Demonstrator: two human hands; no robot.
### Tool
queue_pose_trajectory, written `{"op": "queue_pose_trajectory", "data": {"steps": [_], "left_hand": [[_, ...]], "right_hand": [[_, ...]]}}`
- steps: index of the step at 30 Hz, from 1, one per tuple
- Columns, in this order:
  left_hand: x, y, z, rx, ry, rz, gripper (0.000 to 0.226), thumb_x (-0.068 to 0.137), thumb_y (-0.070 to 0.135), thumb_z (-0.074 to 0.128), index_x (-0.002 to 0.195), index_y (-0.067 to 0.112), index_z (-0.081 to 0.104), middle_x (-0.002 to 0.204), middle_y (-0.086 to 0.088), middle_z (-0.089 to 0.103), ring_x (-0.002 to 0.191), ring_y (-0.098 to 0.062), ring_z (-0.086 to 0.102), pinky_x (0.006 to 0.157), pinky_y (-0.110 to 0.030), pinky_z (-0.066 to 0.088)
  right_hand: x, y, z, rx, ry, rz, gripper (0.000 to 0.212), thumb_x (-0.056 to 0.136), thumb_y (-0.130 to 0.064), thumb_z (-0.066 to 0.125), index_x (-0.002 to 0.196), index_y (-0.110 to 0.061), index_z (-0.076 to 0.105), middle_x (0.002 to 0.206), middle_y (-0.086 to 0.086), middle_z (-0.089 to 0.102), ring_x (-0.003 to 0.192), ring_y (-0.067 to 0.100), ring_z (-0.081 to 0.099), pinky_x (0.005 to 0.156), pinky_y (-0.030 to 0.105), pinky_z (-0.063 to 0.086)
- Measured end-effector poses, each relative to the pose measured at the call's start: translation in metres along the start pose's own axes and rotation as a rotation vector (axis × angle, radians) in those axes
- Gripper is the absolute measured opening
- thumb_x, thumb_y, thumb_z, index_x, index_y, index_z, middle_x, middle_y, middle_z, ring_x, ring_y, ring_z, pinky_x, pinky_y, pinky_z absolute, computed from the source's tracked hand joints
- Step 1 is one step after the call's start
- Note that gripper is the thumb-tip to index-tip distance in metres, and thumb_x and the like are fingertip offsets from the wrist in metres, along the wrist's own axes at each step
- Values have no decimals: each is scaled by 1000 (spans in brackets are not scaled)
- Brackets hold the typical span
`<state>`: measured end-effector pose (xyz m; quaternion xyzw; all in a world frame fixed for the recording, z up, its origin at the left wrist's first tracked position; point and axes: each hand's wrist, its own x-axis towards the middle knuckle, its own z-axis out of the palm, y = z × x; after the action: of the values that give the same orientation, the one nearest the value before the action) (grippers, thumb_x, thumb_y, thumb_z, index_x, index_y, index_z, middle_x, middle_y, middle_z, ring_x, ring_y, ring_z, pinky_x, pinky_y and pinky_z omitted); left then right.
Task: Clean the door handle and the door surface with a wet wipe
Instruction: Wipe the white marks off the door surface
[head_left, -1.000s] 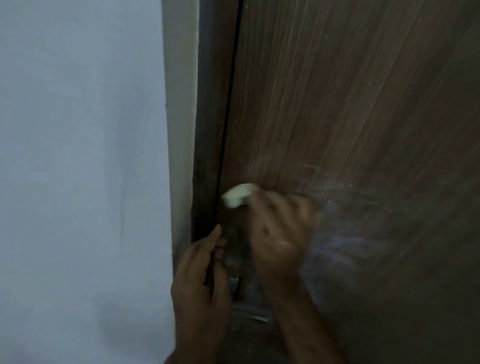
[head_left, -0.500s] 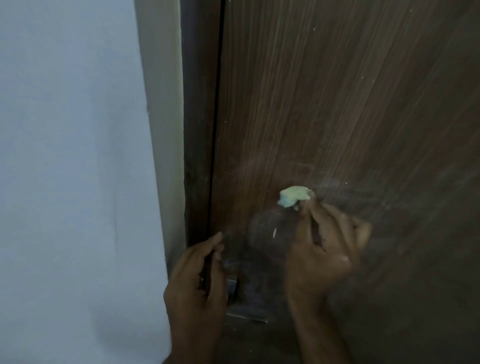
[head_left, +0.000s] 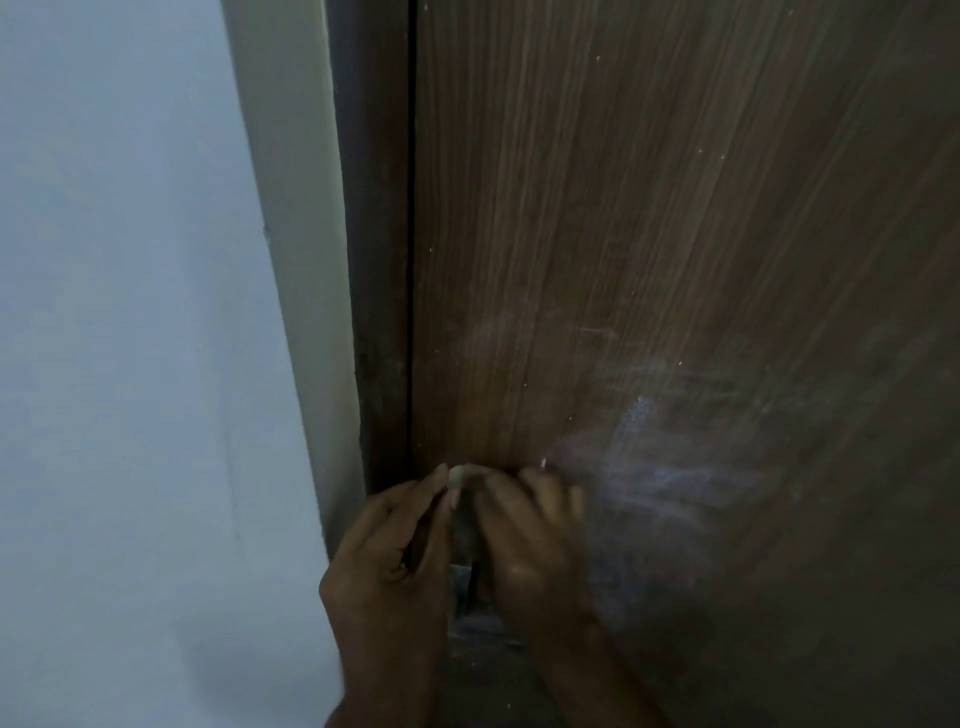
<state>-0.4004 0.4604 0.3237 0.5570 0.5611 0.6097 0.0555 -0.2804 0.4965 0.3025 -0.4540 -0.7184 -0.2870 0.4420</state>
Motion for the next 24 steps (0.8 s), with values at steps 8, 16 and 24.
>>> {"op": "queue_pose_trajectory", "data": {"steps": [8,16,24], "left_hand": [[2,5,5,-64,-7,-4,29,77,23,75,106,17,79,100,11,71,97,12,59,91,5,36],[11,13,12,-165,-126,-61,29,86,31,63,112,44,67,111,26,65,101,5,66,93,-12,48],[14,11,12,-75,-8,65,26,84,15,78,108,25,76,103,15,70,99,19,59,91,4,36]], "right_hand": [[33,22,-26,108,317,350,19,99,-12,60,102,-4,77,97,10,72,87,24,61,96,14,39],[33,7,-21,118,140,158,22,100,-5,60,118,2,70,119,13,64,108,22,59,97,22,48],[41,30,-29,276,105,164,28,93,-3,68,118,-13,69,120,10,66,120,7,53,97,31,53]]}}
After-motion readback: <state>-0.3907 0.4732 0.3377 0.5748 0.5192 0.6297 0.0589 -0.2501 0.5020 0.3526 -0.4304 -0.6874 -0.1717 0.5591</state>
